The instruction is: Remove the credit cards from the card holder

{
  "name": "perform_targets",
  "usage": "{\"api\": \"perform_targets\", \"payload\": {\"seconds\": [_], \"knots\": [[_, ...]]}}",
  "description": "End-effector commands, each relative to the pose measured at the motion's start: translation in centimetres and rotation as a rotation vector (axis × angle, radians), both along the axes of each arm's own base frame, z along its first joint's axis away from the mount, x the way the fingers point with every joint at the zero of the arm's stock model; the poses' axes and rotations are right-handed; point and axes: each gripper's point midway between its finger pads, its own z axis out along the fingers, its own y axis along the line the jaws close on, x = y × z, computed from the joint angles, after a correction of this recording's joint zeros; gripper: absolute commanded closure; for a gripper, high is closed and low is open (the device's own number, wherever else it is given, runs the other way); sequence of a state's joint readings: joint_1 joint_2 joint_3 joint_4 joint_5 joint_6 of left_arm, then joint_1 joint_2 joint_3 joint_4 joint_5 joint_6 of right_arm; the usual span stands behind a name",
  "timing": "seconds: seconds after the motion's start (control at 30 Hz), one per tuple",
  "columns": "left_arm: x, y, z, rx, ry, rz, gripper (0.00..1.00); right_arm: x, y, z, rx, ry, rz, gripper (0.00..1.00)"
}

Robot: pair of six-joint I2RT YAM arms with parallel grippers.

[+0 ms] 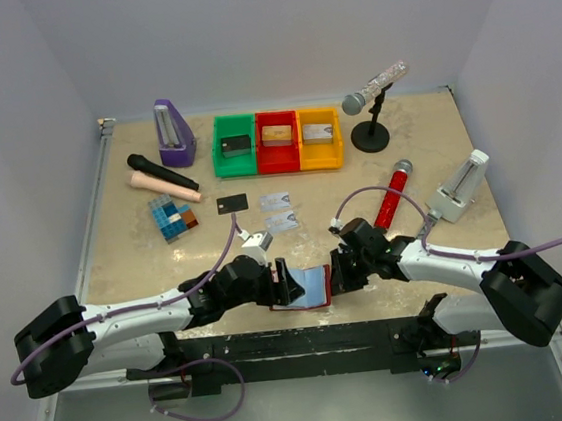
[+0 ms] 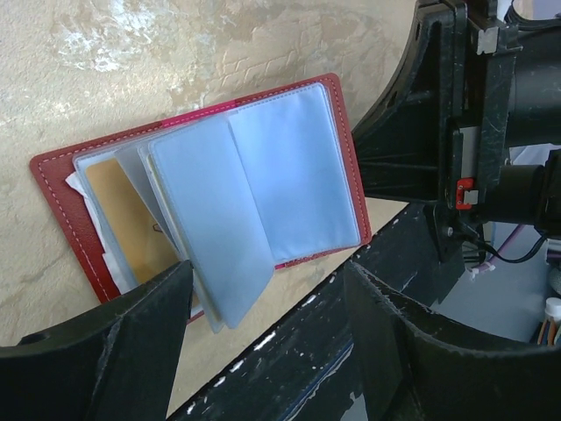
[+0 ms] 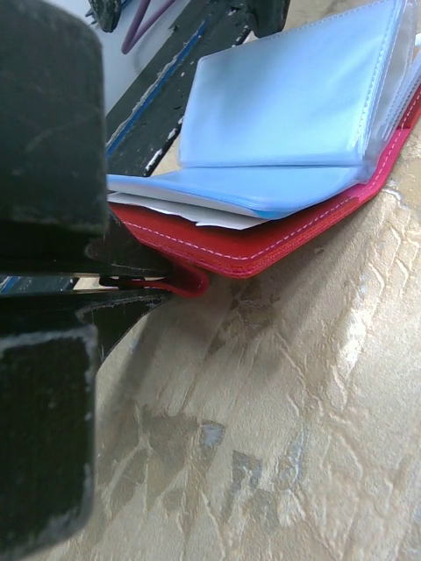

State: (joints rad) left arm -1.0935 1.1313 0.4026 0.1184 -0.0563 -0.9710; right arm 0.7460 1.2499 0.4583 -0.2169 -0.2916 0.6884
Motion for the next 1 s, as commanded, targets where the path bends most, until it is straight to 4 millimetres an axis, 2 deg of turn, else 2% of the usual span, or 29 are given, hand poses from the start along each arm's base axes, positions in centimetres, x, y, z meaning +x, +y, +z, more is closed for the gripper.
{"api": "perform_targets", "payload": {"seconds": [0.0, 0.4, 0.63, 0.73, 0.97], "knots": [[0.3, -1.6, 2.4, -0.079, -0.060, -0.046, 0.27, 0.2, 0.2, 0.2, 0.007, -0.016, 0.016, 1.00], [-0.1, -2.9, 2.9, -0.094, -0.048, -0.098, 0.27, 0.1, 0.1, 0.0, 0.002, -0.012, 0.012, 1.00], [-0.1, -2.3, 2.4, -0.078, -0.040, -0.077, 0.27, 0.0, -0.1, 0.0, -0.001, -0.011, 0.011, 1.00], [0.7, -1.1, 1.8, -0.045, -0.043, -0.003, 0.27, 0.0, -0.1, 0.0, -0.002, -0.014, 0.008, 1.00], [1.7, 3.3, -0.4, 0.101, -0.018, 0.177, 0.27, 0.2, -0.5, 0.3, -0.019, -0.025, -0.010, 1.00]]}}
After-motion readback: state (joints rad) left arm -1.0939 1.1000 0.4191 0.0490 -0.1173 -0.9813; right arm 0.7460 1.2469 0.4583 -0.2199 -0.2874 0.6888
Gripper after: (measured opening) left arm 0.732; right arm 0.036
